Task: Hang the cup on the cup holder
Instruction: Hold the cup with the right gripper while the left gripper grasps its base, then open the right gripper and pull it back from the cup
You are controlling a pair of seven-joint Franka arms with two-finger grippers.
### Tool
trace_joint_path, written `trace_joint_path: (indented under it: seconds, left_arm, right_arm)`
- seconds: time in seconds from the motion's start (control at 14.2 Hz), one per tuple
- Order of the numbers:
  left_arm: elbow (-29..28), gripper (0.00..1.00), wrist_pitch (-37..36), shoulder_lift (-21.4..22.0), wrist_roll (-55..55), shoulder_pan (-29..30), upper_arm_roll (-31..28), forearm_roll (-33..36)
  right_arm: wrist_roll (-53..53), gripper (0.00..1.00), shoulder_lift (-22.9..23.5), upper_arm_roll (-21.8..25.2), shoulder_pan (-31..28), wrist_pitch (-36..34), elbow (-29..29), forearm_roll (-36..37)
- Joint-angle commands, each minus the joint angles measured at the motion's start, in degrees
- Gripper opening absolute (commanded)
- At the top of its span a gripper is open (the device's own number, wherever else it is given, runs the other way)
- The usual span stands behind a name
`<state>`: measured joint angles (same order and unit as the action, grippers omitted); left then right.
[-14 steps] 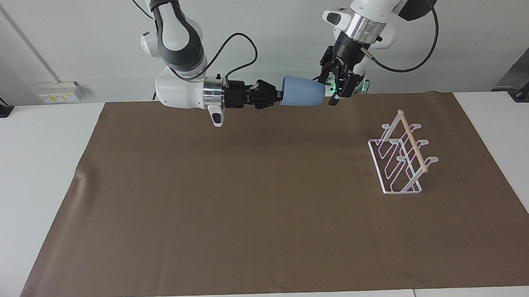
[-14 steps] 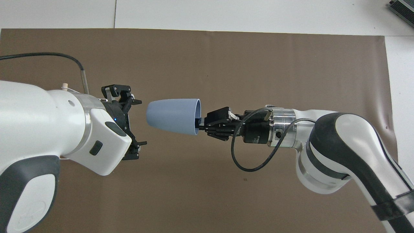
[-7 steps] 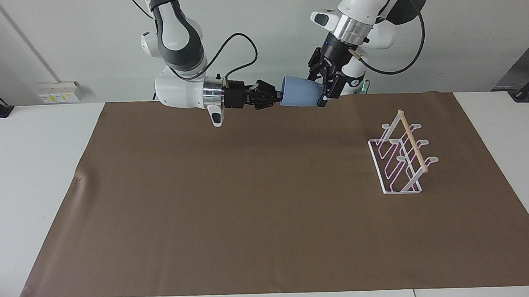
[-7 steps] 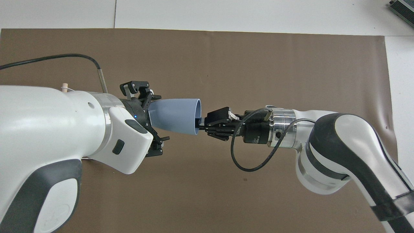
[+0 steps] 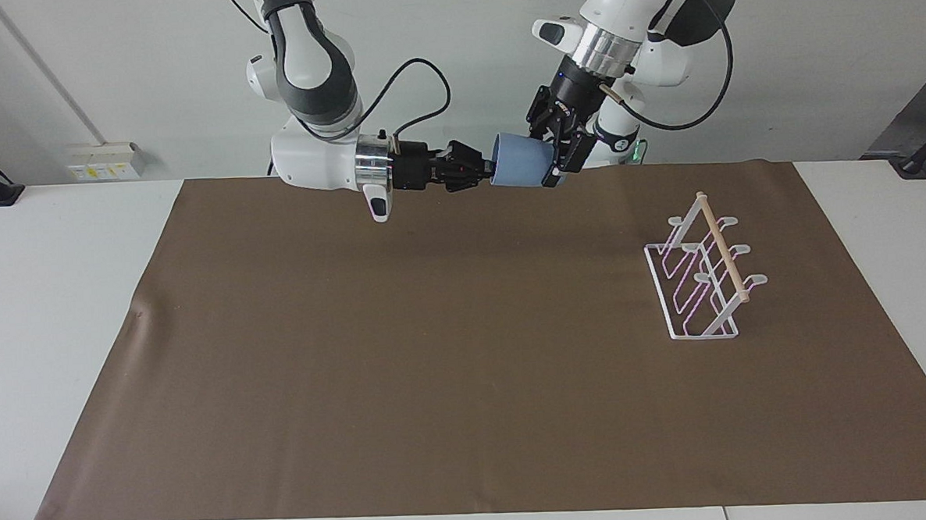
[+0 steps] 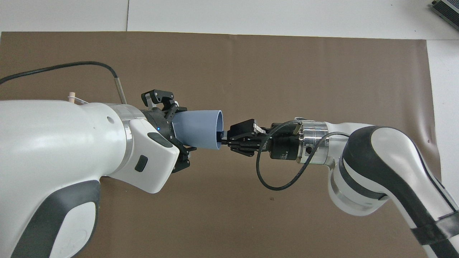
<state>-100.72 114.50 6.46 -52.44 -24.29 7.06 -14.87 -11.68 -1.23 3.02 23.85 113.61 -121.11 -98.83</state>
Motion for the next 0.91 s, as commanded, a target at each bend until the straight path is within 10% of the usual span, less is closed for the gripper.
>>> trace_joint_path:
  seconds: [0.0, 0.35, 0.56, 0.84]
  left_arm:
    - [-0.18, 0.0, 0.99, -0.04, 6.3, -2.34, -0.29, -0.69]
    - [-0.27, 0.0, -0.42, 0.13, 7.08, -2.16, -0.38, -0.6]
    - [0.0, 0.0, -2.26, 0.13, 7.18, -1.72, -0.47, -0.34]
    - [0.44, 0.0, -5.77, 0.05, 7.26, -1.37, -0.99, 0.45]
  right_arm:
    - [-0.1, 0.0, -1.58, -0.12, 0.32, 1.08, -1.15, -1.54]
    - [0.6, 0.06, -1.58, -0.12, 0.23, 1.0, -1.15, -1.54]
    - [0.95, 0.95, -1.58, -0.12, -0.03, 0.99, -1.15, -1.54]
    - [1.92, 1.0, -1.5, -0.03, -1.17, 1.17, -1.15, -0.23]
